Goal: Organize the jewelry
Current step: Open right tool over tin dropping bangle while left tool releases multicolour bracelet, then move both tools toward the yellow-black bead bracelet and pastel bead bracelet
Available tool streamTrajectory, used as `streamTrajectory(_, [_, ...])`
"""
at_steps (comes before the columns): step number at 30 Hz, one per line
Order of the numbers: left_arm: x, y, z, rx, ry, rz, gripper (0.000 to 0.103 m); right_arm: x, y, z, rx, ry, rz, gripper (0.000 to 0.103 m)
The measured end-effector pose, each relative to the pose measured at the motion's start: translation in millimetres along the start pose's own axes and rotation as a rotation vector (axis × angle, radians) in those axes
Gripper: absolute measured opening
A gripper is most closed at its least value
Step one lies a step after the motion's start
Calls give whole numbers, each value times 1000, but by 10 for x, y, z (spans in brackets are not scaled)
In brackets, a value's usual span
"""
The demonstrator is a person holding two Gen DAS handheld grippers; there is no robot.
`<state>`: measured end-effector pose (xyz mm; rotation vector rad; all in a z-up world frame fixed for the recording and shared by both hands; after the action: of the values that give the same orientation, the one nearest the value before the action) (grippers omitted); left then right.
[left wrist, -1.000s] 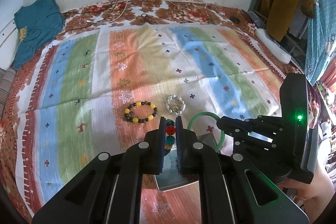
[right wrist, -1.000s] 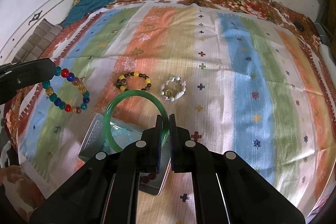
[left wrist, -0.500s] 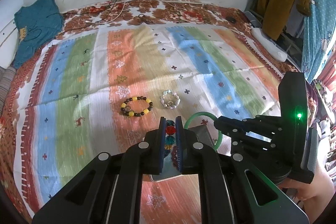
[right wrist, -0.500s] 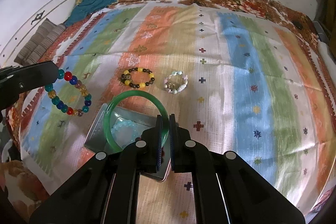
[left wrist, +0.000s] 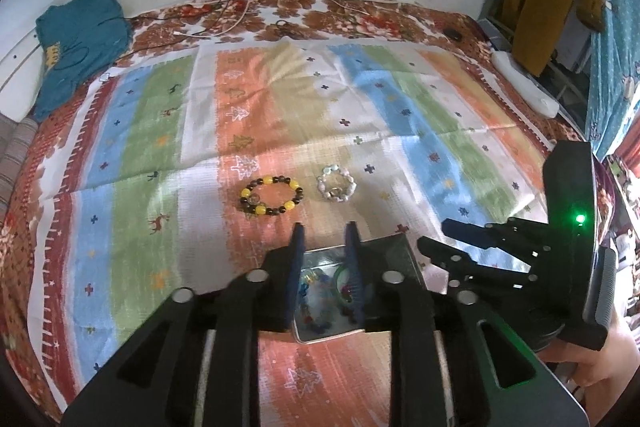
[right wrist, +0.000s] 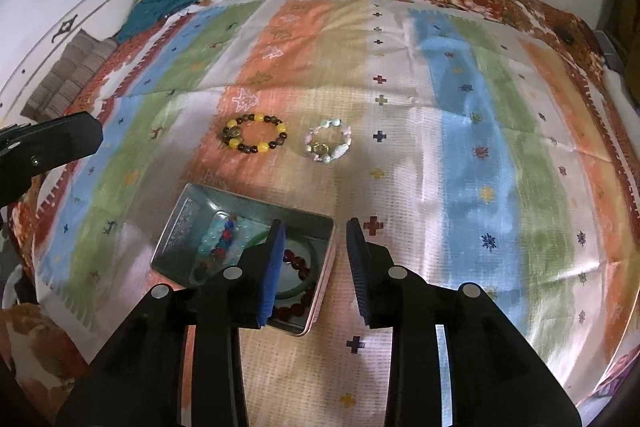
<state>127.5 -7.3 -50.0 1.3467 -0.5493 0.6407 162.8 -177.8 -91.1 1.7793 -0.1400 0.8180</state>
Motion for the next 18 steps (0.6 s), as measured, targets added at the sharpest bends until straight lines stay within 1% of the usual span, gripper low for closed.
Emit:
streamTrajectory(2, [6,-21,-41,10,8,-3,25,-6,-9,7,0,-2,-4,33])
streamTrajectory(6, [5,-78,-121,26,20,-16,32,0,-15,28,-1,-10,-5,40])
streamTrajectory(10, [1,-120,-199,40,37,-25,36,1,-34,58,1,-25,-11,41])
streamTrajectory(14, [3,-153,-252,50,53,-29,42,6,-53,83,-4,-34,-13,45])
streamTrajectory(18, [-6,-189,-281,61,57,-37,42,31,-63,99,2,-48,-9,47])
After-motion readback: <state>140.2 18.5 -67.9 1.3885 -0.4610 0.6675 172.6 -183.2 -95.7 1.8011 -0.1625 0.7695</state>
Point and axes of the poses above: each gripper's, at about its wrist camera, not at the fingertips, and y roughly against the way its jaws point, z to its right, x to its top, the point moved 7 cm from there along -y, roughly the way its jaws point, and after that the axes turned 8 degrees about z, right-handed, at the moved point
